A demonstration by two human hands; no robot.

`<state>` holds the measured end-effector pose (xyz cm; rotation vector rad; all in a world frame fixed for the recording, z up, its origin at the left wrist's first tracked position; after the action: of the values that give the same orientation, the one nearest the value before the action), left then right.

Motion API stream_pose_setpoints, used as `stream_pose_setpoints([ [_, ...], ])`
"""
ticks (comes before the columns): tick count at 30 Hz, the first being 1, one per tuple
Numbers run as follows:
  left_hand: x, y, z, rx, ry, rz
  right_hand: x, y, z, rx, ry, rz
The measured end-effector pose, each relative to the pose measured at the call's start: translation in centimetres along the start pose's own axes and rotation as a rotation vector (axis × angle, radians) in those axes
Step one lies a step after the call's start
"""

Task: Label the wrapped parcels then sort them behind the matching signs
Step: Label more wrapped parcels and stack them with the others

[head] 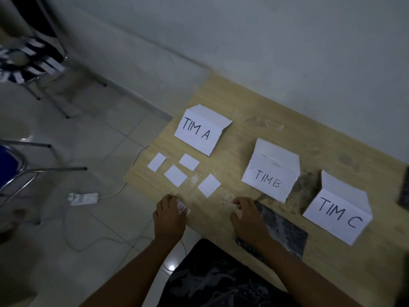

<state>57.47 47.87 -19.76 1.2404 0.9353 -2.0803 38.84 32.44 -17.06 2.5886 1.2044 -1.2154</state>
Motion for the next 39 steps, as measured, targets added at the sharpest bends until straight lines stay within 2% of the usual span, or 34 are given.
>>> stream_pose_setpoints([
  [4, -0.2, 0.2, -0.2, -0.005, 0.030, 0.034, 0.1, -0.1, 0.1, 0.022, -0.016, -0.037],
  [10, -0.5, 0.5, -0.9, -0.121, -0.084, -0.004, -0.1, -0.2, 0.0, 0.019, 0.013, -0.044],
  [17, -2.3, -0.1, 0.9, -0.064, -0.642, -0.015, -0.5, -0.1, 0.4, 0.065, 0.068, -0.043],
  [20, -1.9, -0.1, 2.1, -0.108, -0.794, -0.125, -0.3, -0.3, 0.3, 0.009, 0.076, -0.098],
  [23, -1.0, -0.4, 4.5, -0.205, -1.139, -0.332, 0.1, -0.7, -0.3, -0.106, 0.103, -0.211],
  [25, -0.4, -0.6, 6.4, -0.264, -1.261, -0.444, -0.1, -0.9, -1.0, -0.192, 0.067, -0.263],
  [27, 0.1, -0.9, 8.3, -0.299, -1.315, -0.542, -0.7, -1.3, -1.6, -0.268, 0.030, -0.212],
  [30, 1.1, -1.1, 10.7, -0.325, -1.275, -0.649, -2.5, -2.3, -0.6, -0.293, 0.099, 0.027],
  [33, 1.9, -1.5, 12.6, -0.278, -1.122, -0.703, -4.1, -3.3, 1.5, -0.105, 0.183, 0.141],
  [35, 2.1, -1.5, 13.9, -0.139, -0.940, -0.685, -5.1, -4.4, 3.5, 0.082, 0.217, 0.148],
  [39, 3.2, -2.0, 16.7, 0.181, -0.684, -0.712, -6.5, -7.4, 7.3, 0.266, 0.321, 0.185],
])
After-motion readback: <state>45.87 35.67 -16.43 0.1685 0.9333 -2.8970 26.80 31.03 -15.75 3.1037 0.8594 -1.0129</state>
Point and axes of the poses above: each hand's wrist, its own y-axis towards the middle knuckle, its own x-axis out of the palm, z = x × y, the point moved 6 cm from there along y, towards the middle knuckle, and after that the axes turned 1 degree about y, right-handed, at the moved point
